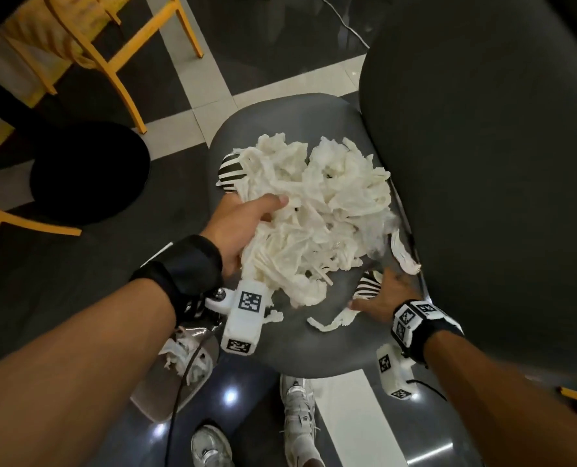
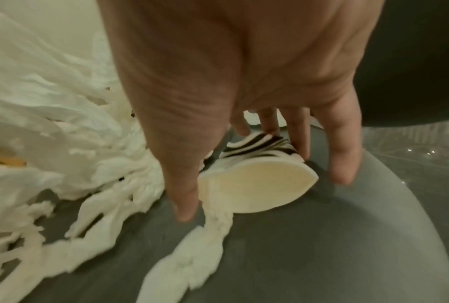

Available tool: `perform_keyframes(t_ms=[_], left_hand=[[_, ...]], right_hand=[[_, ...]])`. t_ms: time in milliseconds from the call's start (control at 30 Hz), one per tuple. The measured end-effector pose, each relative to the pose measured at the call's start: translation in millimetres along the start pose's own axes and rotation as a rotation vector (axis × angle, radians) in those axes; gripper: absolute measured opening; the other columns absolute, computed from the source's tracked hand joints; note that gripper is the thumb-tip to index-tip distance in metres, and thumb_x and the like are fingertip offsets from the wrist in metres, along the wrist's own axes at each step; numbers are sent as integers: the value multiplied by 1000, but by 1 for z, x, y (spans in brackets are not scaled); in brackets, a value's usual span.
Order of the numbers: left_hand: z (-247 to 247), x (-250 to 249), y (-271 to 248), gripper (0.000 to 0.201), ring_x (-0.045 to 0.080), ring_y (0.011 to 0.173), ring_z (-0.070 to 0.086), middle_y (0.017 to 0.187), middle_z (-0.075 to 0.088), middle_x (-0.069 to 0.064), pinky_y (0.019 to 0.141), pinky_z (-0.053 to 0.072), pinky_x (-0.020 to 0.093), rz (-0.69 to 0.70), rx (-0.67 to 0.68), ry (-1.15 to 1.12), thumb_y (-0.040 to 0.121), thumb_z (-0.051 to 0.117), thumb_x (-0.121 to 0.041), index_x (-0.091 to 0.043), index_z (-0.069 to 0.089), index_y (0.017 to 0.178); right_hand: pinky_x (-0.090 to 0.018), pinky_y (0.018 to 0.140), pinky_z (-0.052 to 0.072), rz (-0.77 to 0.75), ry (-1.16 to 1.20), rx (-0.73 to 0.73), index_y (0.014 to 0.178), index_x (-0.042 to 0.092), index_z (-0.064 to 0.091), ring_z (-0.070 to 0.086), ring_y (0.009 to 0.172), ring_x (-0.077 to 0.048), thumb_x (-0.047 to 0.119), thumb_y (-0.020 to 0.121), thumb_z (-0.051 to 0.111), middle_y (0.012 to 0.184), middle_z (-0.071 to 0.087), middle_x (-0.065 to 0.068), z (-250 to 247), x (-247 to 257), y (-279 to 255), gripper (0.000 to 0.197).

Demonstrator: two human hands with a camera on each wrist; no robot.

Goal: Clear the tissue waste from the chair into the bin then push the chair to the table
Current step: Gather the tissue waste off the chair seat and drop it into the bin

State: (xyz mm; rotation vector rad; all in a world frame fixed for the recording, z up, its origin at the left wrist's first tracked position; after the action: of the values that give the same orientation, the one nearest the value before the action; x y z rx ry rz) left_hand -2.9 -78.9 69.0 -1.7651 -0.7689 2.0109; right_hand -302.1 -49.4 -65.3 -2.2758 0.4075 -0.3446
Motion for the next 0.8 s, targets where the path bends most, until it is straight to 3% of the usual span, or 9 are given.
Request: perform_keyframes(t_ms=[67,133,200,267,400,500,567,700,800], left_hand=[[-12,22,-8,44,26,100,74,108,77,6,94,56,46,-46,-4,5,79,80,-28,-16,68,120],[-21,42,-18,44,24,101,74,109,77,5,94,56,44,-94,6,18,79,81,-27,-17,69,121],[-28,61,-29,37,22,98,75,105,78,4,91,58,41,-141,28,68,83,78,-22,-16,70,118],[-37,74,-39,30,22,93,76,98,79,1,89,59,42,-169,15,197,79,75,-21,-19,73,109],[-65,83,-57,19,20,81,74,83,77,-2,72,57,31,-184,2,348,77,67,-19,-16,73,94],[-104,90,-65,45,19,75,66,84,70,2,63,49,27,-224,-60,377,62,66,-26,-9,67,104],[-132,99,-71,53,18,68,59,79,63,2,60,43,27,-245,-102,425,54,64,-31,-6,64,101],[-181,118,-88,47,19,63,54,71,58,2,61,42,31,-312,-107,488,46,63,-35,-10,62,87],[-220,136,-105,22,19,63,54,66,62,0,56,42,24,-395,-91,549,57,66,-25,-14,60,75]], right_hand=[[-44,108,45,-16,-46,-57,148,26,33,50,132,-36,62,72,71,147,44,-13,10,-2,-3,92],[-45,105,47,-35,-78,-120,135,25,47,57,123,-38,65,78,50,135,56,-13,13,0,-8,69],[-45,100,47,-29,-79,-152,125,23,54,60,118,-39,64,87,33,129,62,-14,11,3,-13,61],[-46,99,48,-23,-57,-193,124,22,57,61,115,-40,65,91,27,127,63,-15,6,6,-19,62],[-47,97,49,-90,21,-313,120,13,59,60,112,-43,56,95,36,123,61,-21,-8,26,-41,55],[-47,94,45,-189,101,-436,116,13,59,59,110,-41,44,95,42,121,59,-21,-17,54,-64,40],[-46,92,46,-287,141,-488,115,15,59,58,107,-38,41,95,46,119,55,-16,-14,78,-80,35],[-41,85,53,-591,39,-398,124,18,58,60,99,-31,47,92,49,121,47,-5,22,142,-111,45],[-43,79,57,-816,-195,-252,121,22,58,62,95,-27,49,85,50,131,42,1,72,188,-133,47]])
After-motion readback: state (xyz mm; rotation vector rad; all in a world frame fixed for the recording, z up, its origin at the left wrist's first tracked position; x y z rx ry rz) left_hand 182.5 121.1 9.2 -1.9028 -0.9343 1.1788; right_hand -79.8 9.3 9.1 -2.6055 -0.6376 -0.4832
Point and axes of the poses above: each hand's wrist, its own y-axis towards the middle knuckle, its own z-axis out of the palm, x = y × z, the point moved 4 cm from there along y, towards the middle knuckle
